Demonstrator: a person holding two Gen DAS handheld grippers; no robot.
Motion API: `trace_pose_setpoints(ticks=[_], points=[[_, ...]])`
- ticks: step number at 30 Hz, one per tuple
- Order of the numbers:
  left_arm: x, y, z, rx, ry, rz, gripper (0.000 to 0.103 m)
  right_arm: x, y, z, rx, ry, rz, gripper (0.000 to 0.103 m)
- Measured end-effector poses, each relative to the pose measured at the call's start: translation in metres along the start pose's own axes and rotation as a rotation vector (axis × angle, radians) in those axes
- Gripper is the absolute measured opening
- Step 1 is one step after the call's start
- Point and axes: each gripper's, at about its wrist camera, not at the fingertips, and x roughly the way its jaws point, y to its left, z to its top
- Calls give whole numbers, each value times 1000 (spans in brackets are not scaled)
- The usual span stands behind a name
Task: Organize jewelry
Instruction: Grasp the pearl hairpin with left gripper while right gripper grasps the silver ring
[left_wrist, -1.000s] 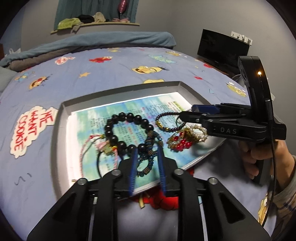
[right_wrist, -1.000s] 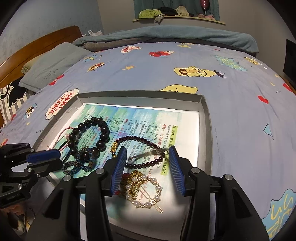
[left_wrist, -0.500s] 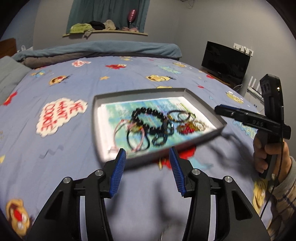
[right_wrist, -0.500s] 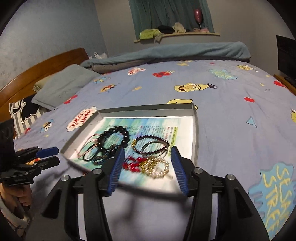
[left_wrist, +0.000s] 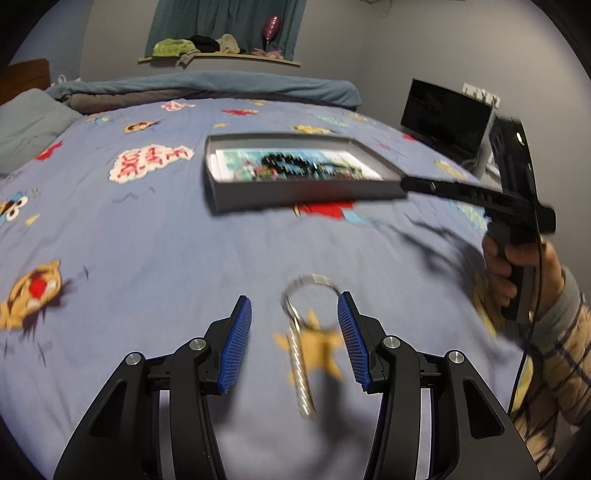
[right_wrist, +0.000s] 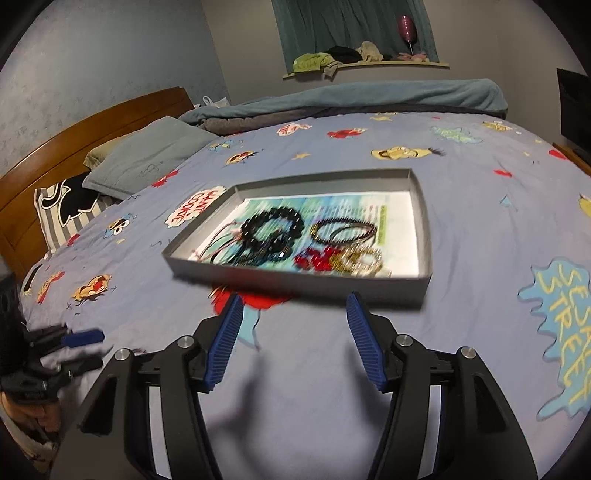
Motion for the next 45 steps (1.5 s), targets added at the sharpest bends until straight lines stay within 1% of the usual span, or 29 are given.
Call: trace_pose_setpoints(ticks=[1, 3, 5, 7, 8, 9, 10, 12, 16, 20, 22, 24, 30, 32, 34, 35, 40, 45], points=[[0, -4, -6, 9, 8, 22, 46, -1, 2, -3, 1, 2, 4, 59], [2, -9, -15, 4, 35, 21, 41, -3, 7, -9, 1, 4, 16, 59], [5, -12, -22, 5, 49, 34, 39, -3, 13, -16, -1, 13, 24, 59], [9, -13, -27, 14, 49, 65, 34, -3, 20, -21, -9, 19, 30, 59], [10, -12, -27, 12, 44, 80, 24, -4, 25, -25, -15, 22, 33, 59], [11, -9, -29, 6, 38, 97, 9, -4, 29, -27, -22, 25, 35, 59], [12, -7, -30, -3, 37, 99, 7, -5, 33, -30, -27, 26, 37, 59], [9, 1, -33, -46, 15, 84, 7, -4, 41, -36, -32, 33, 47, 59], [-4, 10, -31, -72, -25, 103, 7, 2, 59, -47, -45, 59, 72, 60], [-21, 28, -29, -120, -53, 126, 7, 15, 88, -57, -93, 98, 106, 60], [-28, 37, -29, -151, -63, 130, 7, 20, 104, -60, -120, 111, 126, 61], [-34, 45, -28, -173, -76, 138, 7, 24, 118, -62, -149, 120, 136, 65], [-41, 54, -28, -191, -84, 134, 7, 38, 152, -67, -237, 150, 134, 65], [-40, 53, -28, -190, -83, 131, 7, 45, 160, -69, -263, 164, 117, 64], [-40, 53, -29, -186, -82, 128, 7, 50, 163, -71, -286, 173, 99, 50], [-39, 53, -28, -183, -80, 127, 7, 51, 164, -72, -292, 176, 93, 48], [-35, 52, -20, -168, -79, 113, 7, 44, 156, -70, -268, 154, 119, 47], [-27, 47, 1, -142, -83, 86, 7, 30, 143, -59, -252, 113, 108, 47]])
